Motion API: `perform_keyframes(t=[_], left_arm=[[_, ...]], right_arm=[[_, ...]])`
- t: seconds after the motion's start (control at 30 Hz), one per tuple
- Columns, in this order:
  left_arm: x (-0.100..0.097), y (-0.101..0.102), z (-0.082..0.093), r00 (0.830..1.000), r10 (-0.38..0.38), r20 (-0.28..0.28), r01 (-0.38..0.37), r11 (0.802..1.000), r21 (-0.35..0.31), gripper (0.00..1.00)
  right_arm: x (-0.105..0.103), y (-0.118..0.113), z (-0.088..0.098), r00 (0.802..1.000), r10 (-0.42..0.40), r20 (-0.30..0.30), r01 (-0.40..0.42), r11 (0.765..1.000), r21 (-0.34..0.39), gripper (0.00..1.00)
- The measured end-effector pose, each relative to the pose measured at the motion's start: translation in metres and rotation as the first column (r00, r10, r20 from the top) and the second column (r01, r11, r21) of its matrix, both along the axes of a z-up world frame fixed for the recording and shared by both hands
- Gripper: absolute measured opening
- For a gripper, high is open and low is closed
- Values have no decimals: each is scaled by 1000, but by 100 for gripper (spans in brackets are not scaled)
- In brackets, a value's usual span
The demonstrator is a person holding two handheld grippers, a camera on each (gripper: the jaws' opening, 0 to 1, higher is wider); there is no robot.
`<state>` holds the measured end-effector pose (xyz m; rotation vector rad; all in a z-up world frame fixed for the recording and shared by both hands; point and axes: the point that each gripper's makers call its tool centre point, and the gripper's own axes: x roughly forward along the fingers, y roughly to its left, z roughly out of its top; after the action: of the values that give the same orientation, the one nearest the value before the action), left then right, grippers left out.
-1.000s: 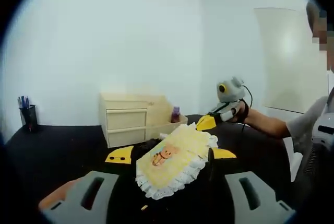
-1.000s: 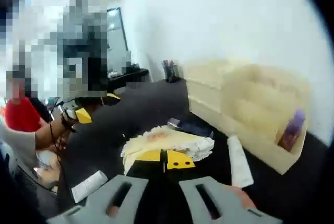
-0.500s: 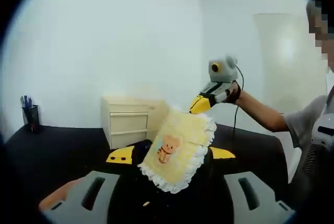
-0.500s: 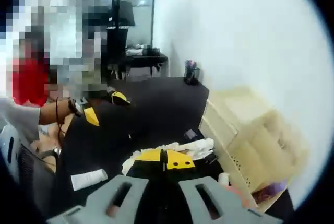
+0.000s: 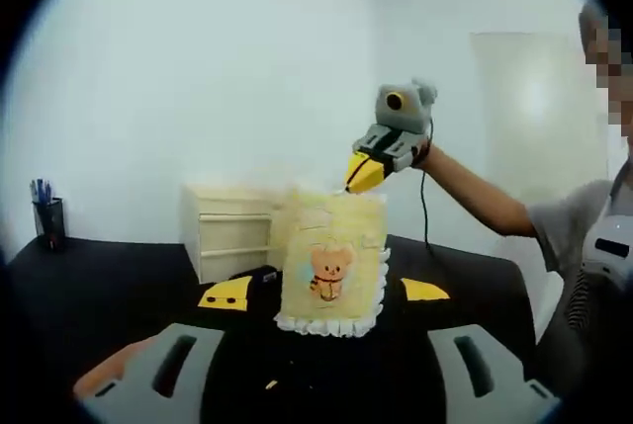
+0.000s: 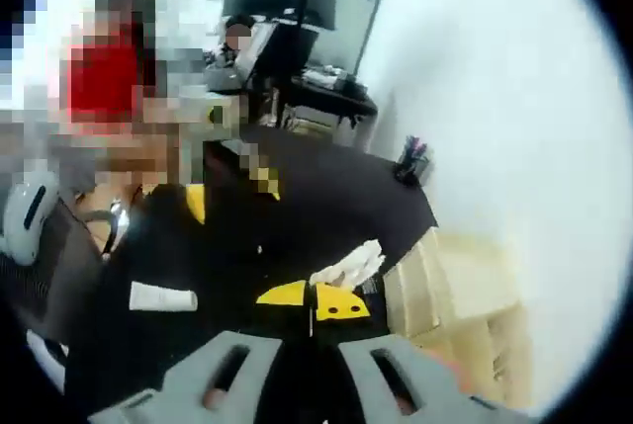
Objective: Open the drawer, pick up the cosmetic bottles from the table one by one, place them into the drawer, release the gripper, close the drawer, and move the gripper away
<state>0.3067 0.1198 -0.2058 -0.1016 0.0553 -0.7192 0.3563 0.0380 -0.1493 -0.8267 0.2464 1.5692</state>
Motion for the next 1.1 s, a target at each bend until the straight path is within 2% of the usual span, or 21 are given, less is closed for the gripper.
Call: perform_keyframes(t=[0.1, 0.27, 0.33, 0.37, 0.6, 0.7, 0.83, 1.1], left_arm=[[0, -3, -3, 1000, -20, -3, 20, 1000, 6, 53], [0, -17, -16, 996, -86, -15, 87, 994, 63, 57], [-1, -24, -19, 992, -124, -37, 125, 991, 50, 59], [0, -26, -21, 991, -131, -42, 133, 990, 47, 60], [-2, -47, -20, 982, -182, -42, 183, 983, 25, 58], [-2, -55, -22, 982, -187, -42, 188, 981, 40, 53], [-2, -61, -26, 980, -194, -49, 196, 980, 42, 39], [-3, -65, -33, 976, -210, -54, 213, 975, 55, 28]], right_arm=[[-11, 3, 1, 999, 45, -7, -45, 999, -16, 0], [-35, 6, -1, 989, 148, -18, -149, 987, -57, 0], [-42, 7, -2, 987, 161, -25, -162, 985, -60, 0], [-47, 8, -4, 984, 180, -2, -180, 981, -72, 0], [-63, 4, -13, 975, 223, 17, -220, 970, -106, 0], [-65, 2, -15, 974, 227, 24, -223, 969, -108, 0], [-68, -2, -16, 971, 237, 31, -232, 967, -108, 0], [-70, -7, -19, 969, 245, 37, -239, 965, -108, 0]])
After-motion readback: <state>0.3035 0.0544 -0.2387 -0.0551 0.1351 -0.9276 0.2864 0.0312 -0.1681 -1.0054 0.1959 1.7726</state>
